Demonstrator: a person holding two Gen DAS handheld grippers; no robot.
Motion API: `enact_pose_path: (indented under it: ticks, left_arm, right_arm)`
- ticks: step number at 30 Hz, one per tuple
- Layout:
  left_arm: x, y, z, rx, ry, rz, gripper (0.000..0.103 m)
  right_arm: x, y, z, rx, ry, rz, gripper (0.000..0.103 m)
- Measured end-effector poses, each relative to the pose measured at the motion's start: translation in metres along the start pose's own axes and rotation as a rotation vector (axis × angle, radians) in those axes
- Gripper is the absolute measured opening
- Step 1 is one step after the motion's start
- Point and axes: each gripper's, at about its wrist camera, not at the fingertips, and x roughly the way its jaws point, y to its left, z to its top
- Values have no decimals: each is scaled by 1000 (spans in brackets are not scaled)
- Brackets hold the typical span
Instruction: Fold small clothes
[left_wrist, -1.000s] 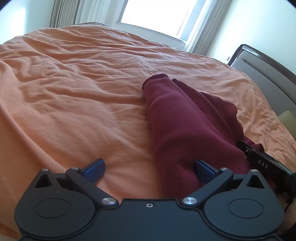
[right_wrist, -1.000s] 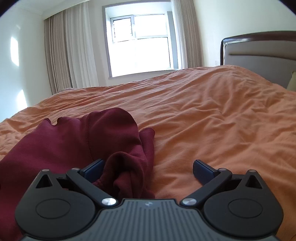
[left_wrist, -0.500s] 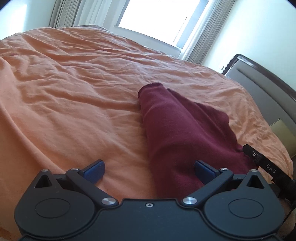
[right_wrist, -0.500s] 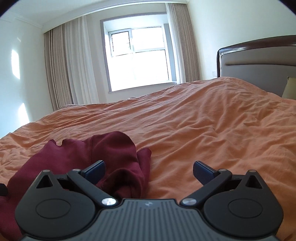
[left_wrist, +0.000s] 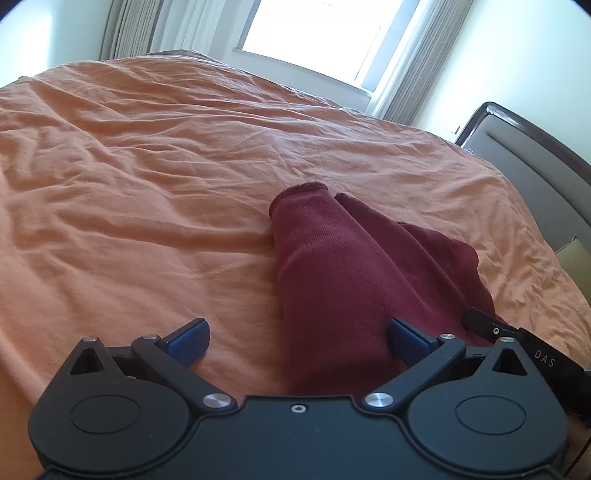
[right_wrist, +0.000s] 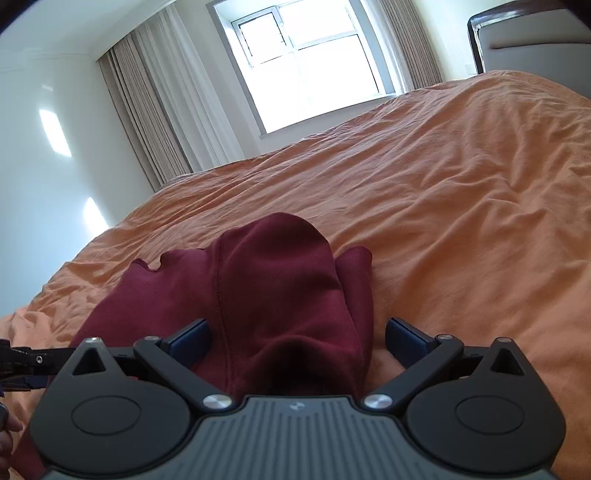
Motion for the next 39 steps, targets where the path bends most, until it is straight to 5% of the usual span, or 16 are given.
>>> enact_pose_path:
  ticks: [39]
  left_arm:
    - [15,3,-14,12,15,-47,103]
  right_arm:
    - [-3,4,-23,-35,-80,-17,103]
